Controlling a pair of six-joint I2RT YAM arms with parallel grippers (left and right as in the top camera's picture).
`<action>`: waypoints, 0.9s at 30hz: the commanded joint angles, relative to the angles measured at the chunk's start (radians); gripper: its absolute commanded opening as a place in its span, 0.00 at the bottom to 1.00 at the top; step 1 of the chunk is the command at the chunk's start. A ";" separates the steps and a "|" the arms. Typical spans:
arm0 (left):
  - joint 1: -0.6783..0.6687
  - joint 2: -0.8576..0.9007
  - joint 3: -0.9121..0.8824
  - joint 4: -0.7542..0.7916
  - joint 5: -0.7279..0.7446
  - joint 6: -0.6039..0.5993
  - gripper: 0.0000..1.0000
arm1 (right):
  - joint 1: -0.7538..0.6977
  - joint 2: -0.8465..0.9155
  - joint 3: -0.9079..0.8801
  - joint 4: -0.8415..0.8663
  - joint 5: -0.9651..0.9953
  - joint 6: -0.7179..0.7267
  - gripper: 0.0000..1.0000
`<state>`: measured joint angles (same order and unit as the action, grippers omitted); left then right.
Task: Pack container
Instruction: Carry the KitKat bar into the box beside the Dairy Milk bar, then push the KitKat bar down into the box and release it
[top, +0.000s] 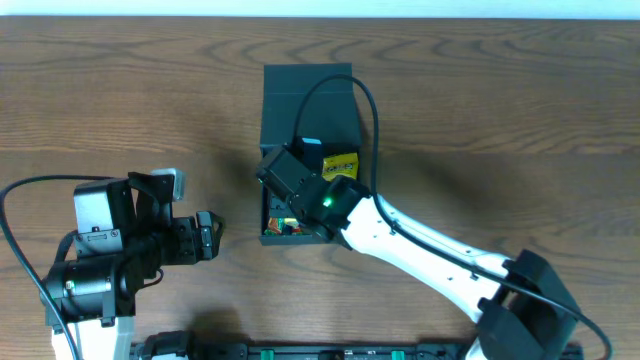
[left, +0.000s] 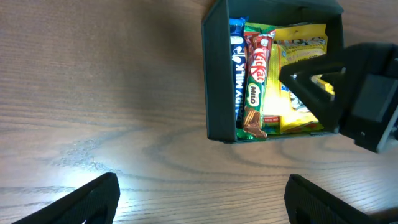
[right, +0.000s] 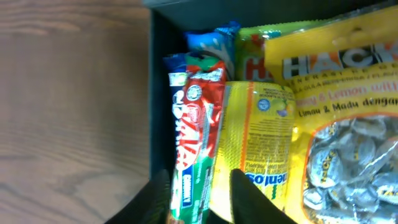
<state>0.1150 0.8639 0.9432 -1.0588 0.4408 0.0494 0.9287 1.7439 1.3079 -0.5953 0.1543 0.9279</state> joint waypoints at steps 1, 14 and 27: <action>-0.002 0.000 0.013 -0.003 -0.003 -0.004 0.86 | 0.003 -0.023 0.005 0.001 0.002 -0.079 0.17; -0.002 0.000 0.013 -0.003 -0.003 -0.004 0.86 | 0.002 0.082 0.005 0.063 -0.066 -0.166 0.06; -0.002 0.000 0.013 -0.004 -0.003 -0.004 0.86 | 0.001 0.092 0.005 0.040 -0.048 -0.113 0.50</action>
<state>0.1150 0.8639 0.9432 -1.0588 0.4408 0.0494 0.9287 1.8267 1.3079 -0.5499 0.0822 0.8074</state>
